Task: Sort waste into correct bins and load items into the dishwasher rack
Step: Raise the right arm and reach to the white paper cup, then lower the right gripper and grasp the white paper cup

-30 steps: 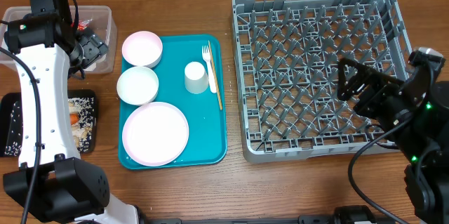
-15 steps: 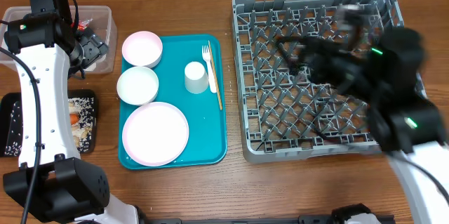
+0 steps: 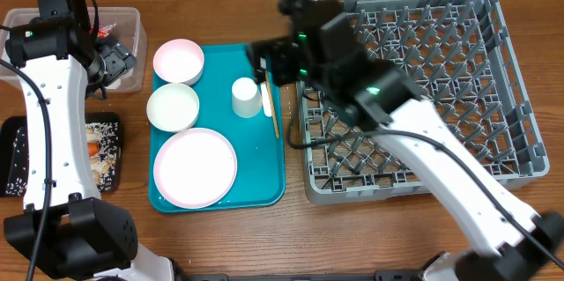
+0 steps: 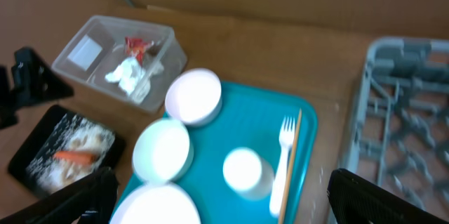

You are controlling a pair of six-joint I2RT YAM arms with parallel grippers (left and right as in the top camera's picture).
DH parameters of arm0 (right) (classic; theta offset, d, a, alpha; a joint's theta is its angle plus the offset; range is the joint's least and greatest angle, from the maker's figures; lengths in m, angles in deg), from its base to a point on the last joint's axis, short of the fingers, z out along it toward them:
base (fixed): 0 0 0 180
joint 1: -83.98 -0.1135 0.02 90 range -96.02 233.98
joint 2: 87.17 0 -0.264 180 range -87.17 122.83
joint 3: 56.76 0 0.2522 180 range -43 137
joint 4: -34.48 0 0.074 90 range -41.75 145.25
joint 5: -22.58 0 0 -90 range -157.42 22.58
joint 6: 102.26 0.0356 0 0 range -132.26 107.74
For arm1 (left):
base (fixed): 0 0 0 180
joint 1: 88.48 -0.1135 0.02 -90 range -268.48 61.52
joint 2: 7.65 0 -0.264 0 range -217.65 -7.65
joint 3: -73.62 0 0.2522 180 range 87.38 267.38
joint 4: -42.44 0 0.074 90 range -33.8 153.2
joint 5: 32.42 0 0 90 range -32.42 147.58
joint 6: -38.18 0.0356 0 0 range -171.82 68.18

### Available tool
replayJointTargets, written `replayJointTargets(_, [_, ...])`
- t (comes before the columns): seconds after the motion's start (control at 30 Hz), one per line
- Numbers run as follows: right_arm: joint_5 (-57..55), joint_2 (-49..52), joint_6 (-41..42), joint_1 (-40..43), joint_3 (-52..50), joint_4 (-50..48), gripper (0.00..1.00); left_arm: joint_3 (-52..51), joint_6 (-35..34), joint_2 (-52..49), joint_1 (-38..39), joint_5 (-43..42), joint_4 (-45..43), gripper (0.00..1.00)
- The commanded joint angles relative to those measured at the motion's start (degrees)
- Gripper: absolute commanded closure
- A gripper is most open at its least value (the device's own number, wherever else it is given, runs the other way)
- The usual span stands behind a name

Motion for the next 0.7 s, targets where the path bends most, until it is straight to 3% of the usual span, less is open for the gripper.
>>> replayJointTargets(0.0, [-6.03, 5.86, -1.75, -0.83, 1.70, -3.56, 0.00, 0.55, -1.14, 0.02, -0.09, -0.22, -0.09, 0.00])
replayJointTargets(0.3, [-0.31, 16.11, -1.77, -0.98, 1.70, -12.92, 0.00, 0.55, -1.14, 0.02, -0.09, -0.22, -0.09, 0.00])
replayJointTargets(0.67, [-0.44, 25.00, -1.75, -3.04, 1.70, -14.58, 0.00, 0.55, -1.14, 0.02, -0.09, -0.22, -0.09, 0.00])
